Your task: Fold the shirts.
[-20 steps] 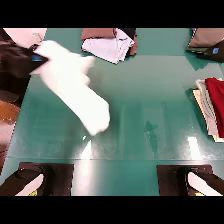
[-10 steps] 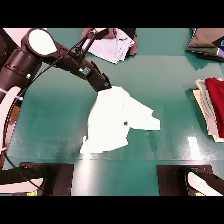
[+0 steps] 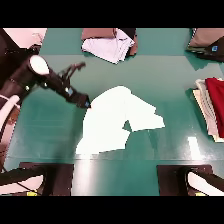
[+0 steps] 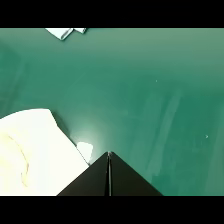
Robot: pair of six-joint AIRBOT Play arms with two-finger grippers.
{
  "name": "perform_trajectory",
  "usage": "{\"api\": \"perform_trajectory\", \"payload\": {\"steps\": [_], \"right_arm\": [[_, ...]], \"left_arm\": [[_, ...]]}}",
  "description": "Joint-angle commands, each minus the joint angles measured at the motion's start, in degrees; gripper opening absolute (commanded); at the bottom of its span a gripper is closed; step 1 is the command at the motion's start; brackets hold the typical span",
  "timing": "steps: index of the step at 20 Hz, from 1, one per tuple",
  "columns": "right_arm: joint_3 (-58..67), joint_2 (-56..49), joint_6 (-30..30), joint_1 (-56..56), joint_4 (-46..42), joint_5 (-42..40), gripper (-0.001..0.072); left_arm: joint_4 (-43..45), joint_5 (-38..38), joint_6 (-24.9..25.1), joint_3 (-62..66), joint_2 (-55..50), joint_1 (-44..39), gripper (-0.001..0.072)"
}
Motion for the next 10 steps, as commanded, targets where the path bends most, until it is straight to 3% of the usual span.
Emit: {"api": "perform_trajectory", "payload": {"steps": [1,5,6,7,8,10], "right_arm": [[0.1,-2.4,0.0,0.8,0.1,1.3,0.002],[0.1,-5.8,0.0,2.2,0.1,1.3,0.0021],[0.1,-6.9,0.0,2.8,0.1,1.4,0.002],[0.1,-7.9,0.0,3.3,0.1,1.5,0.002],[0.0,-9.2,0.0,4.2,0.2,1.6,0.0021],[0.1,-12.2,0.0,6.7,0.2,1.8,0.0022]], "left_arm": [[-5.0,4.4,0.7,-13.8,1.6,0.5,0.0665],[-5.8,9.1,1.0,-17.9,1.6,0.4,0.0663],[-5.9,9.3,1.0,-17.9,1.6,0.5,0.0528],[-5.8,9.3,1.2,-17.9,1.6,0.5,0.0211],[-5.8,9.4,1.9,-17.9,1.6,0.5,0.0033],[-1.4,9.0,1.3,-15.6,1.6,1.0,0.0025]]}}
